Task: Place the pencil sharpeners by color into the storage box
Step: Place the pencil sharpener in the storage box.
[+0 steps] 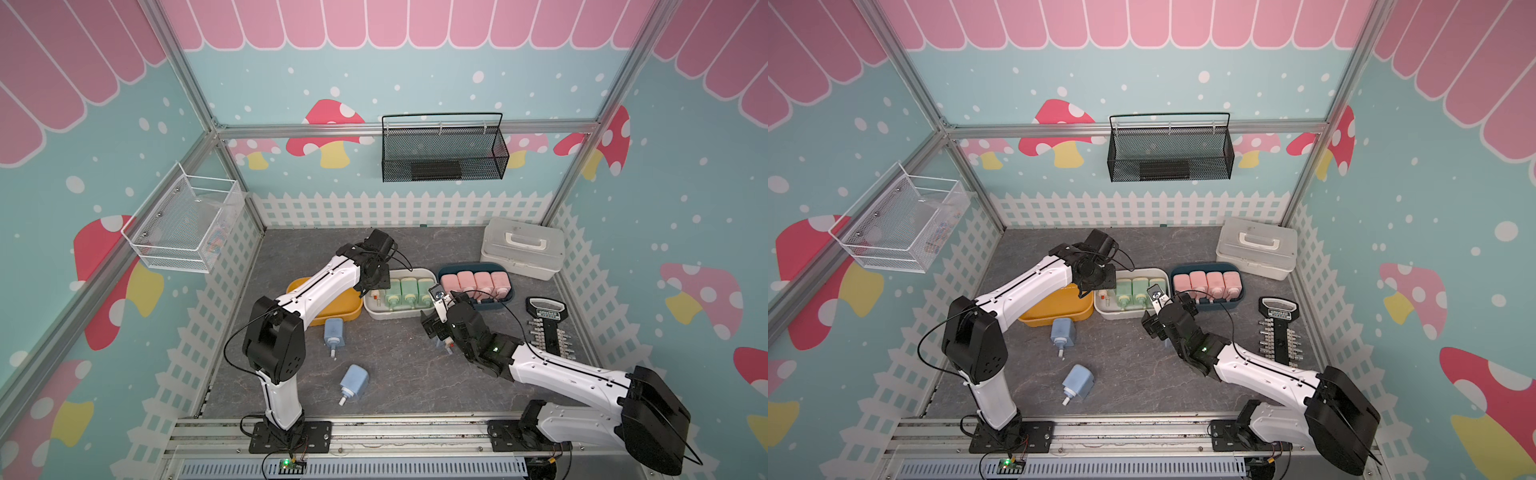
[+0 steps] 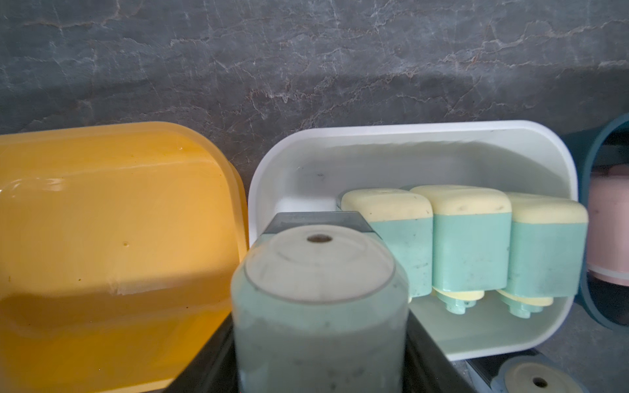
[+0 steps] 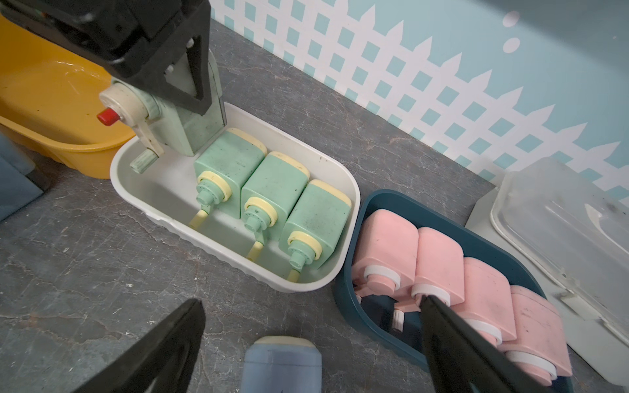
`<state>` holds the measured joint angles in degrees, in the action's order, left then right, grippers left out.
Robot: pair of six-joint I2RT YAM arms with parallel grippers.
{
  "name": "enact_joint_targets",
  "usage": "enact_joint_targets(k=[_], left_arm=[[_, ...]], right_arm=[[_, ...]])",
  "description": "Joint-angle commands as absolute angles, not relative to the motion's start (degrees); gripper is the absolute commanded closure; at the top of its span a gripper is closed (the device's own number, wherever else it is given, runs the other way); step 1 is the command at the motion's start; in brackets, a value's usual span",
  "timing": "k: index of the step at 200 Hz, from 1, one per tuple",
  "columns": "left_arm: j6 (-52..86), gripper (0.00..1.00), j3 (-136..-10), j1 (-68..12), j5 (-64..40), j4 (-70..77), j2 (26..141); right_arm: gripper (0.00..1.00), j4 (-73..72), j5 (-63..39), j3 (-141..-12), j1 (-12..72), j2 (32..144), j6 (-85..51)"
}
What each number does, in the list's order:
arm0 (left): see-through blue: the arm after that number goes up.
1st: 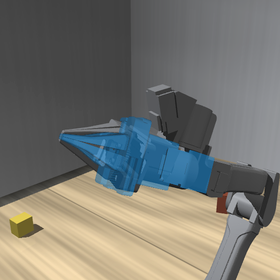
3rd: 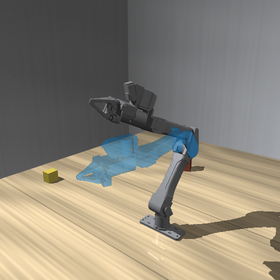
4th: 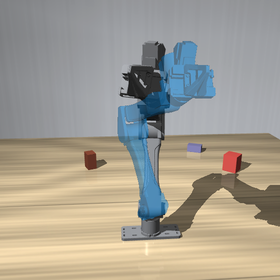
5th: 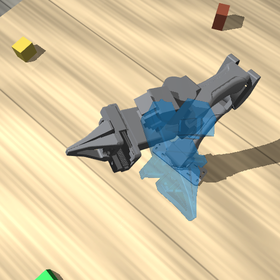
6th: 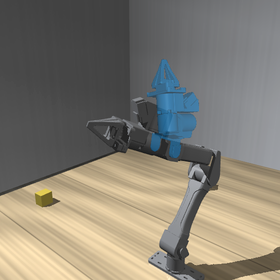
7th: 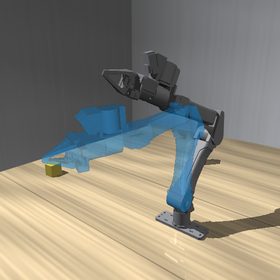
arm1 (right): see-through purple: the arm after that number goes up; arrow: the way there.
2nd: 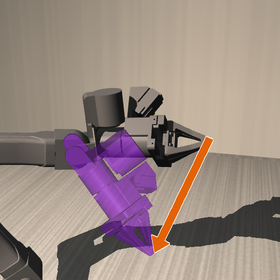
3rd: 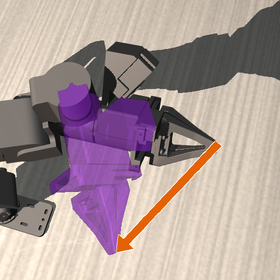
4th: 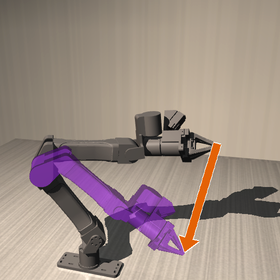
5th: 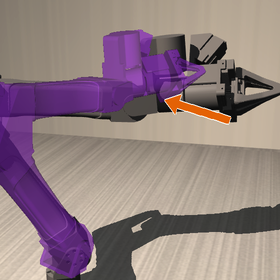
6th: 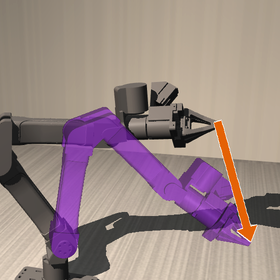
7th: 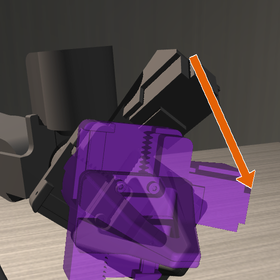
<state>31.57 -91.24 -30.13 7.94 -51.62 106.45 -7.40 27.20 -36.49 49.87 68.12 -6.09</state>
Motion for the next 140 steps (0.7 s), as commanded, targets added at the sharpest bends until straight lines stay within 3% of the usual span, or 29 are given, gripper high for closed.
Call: enact_joint_targets(k=[1, 59, 89, 140], left_arm=[[32.88, 1.00, -92.86, -29.85, 7.95, -51.37, 107.64], [33.56, 0.95, -92.55, -29.88, 7.31, -51.13, 110.00], [33.67, 0.73, -91.78, -29.88, 7.14, -50.50, 110.30], [33.75, 0.57, -91.11, -29.71, 6.42, -49.85, 111.49]], right_arm=[[0.01, -5.92, 28.08, -37.75, 49.66, 68.18, -6.59], [0.02, -5.63, 27.95, -37.98, 49.66, 68.69, -6.64], [0.01, -5.54, 27.69, -38.32, 49.68, 69.32, -6.72], [0.01, -5.69, 27.03, -38.63, 49.69, 69.79, -7.03]])
